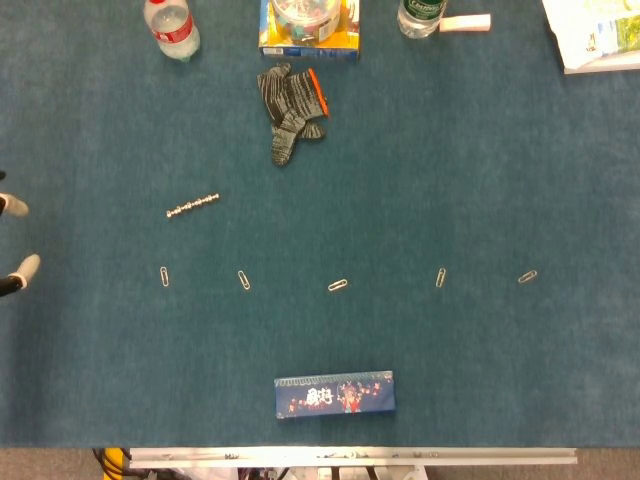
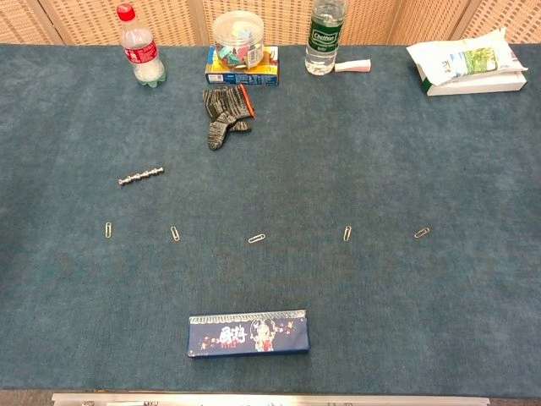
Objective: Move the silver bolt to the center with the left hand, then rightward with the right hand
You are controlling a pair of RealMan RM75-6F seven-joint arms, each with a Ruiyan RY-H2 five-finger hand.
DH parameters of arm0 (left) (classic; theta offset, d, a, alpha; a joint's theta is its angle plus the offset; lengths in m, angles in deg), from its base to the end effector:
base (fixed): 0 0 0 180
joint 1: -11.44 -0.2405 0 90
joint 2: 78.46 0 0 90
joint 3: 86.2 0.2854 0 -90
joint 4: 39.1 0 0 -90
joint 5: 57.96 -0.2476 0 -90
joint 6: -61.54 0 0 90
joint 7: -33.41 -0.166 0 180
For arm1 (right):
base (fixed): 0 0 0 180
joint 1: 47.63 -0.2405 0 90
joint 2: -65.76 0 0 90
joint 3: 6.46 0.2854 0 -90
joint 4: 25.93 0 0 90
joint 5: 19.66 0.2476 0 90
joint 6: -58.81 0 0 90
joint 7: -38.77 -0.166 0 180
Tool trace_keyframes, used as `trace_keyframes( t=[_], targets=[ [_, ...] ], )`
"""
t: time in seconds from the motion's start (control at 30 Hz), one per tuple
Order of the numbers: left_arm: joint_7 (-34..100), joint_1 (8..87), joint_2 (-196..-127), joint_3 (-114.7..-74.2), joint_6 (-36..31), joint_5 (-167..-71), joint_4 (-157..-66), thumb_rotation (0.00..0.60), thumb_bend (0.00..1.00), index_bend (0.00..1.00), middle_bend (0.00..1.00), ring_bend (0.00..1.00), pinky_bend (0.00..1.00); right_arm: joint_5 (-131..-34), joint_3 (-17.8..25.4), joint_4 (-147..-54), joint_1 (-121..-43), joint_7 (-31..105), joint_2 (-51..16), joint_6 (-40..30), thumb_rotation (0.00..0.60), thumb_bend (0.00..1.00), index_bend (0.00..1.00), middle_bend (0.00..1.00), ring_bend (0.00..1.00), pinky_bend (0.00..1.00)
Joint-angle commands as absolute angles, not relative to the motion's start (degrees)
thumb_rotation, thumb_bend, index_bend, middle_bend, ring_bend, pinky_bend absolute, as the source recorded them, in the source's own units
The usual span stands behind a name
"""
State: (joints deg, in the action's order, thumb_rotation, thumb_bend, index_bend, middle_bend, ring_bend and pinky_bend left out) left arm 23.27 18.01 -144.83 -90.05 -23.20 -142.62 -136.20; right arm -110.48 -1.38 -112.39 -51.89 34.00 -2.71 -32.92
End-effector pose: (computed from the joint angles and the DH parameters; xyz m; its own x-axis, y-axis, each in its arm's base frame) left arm -0.3232 0.2203 0.1180 0.4424 -0.0114 0.8967 0.8964 -0.0238 -0.4426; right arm -0.3455 -0.2130 0.1390 0.3343 0.1425 0.9316 -0.9332 -0.0882 0.3484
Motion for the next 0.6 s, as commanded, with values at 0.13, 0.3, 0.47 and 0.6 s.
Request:
trace_keyframes(
  t=[0.13,0.3,0.47,0.6],
  targets=[
    [23.02,21.11,-144.19,-90.82,-18.40,-141.67,-142.47,0.600,0.15,0.39,0.05,0.00,0.00,-108.99,0.19,-112.94,-52.19,33.20,-0.98,-33.05,0.600,0.29,0.62,0.46,0.32,0.49],
    [18.38,23.92,-145.40,-91.53,-13.42,-137.33,-145.47,0.600,0.15,0.39,0.01,0.00,0.00,-107.55,1.15,-112.76,-52.38,32.26,-0.16,-32.69,0.600,0.29,0.62,0.46,0.32,0.49],
    [14.03,27.12,-148.25,-92.63,-9.52,-133.12,-147.04,0.600,0.15,0.38,0.00,0.00,0.00,-106.14,1.88,-111.80,-52.48,30.89,0.07,-32.25,0.600,0.29,0.62,0.46,0.32,0.49],
    [11.14,29.50,-150.77,-93.07,-7.17,-130.85,-146.75,0.600,0.15,0.35,0.00,0.00,0.00,-105.18,2.13,-110.70,-52.54,29.93,-0.01,-31.63,0.600,0.29,0.62,0.46,0.32,0.49]
  ],
)
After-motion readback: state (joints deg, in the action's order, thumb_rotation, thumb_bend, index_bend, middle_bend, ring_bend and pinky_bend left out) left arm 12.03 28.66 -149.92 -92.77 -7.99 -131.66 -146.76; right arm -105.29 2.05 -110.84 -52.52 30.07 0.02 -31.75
